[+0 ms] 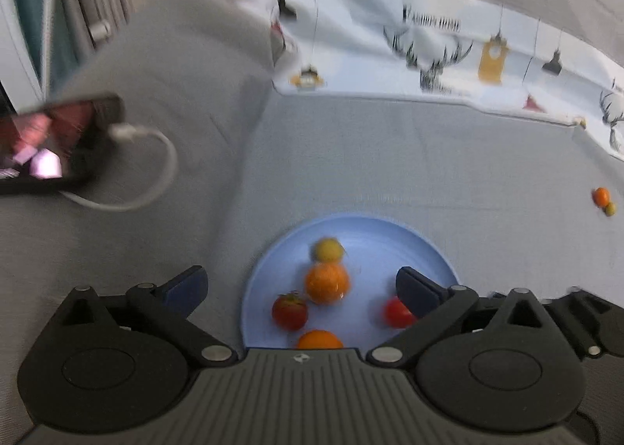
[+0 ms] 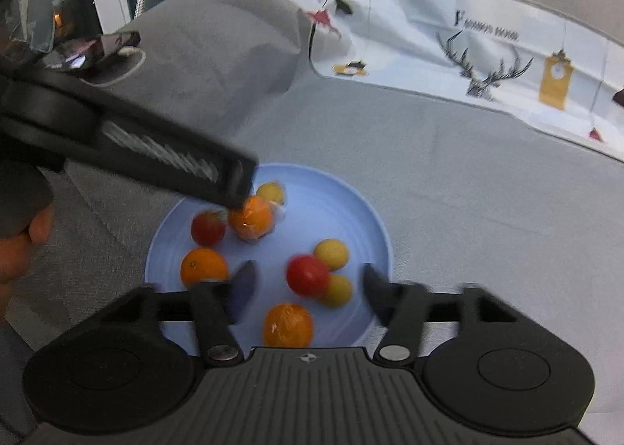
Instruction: Organize fruits
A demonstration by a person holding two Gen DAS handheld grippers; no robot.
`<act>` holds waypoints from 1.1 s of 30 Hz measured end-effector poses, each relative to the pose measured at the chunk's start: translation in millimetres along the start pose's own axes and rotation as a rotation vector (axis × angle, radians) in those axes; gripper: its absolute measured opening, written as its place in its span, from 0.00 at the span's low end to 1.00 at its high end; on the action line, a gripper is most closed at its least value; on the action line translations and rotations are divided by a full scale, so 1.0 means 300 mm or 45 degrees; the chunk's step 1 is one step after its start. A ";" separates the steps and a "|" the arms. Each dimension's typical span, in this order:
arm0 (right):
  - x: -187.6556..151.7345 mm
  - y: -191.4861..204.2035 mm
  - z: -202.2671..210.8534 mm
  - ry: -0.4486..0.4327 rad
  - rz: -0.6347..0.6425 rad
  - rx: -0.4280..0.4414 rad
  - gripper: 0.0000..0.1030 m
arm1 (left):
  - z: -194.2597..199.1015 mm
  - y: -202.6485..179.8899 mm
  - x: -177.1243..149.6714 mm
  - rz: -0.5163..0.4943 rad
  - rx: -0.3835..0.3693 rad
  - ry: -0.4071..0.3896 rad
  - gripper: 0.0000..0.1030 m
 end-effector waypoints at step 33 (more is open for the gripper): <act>-0.230 0.152 0.789 -0.278 -0.035 -0.131 0.99 | 0.652 -0.035 -0.375 0.012 0.059 -0.032 1.00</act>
Point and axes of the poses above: each gripper's, at about its wrist camera, not at the fingertips, and z roughly against the way its jaws point, y to its left, x to its top, the point moved 3 cm from there along -z, roughly the way its jaws point, and after that the axes turned 3 degrees about -y, right-handed, at the moved point
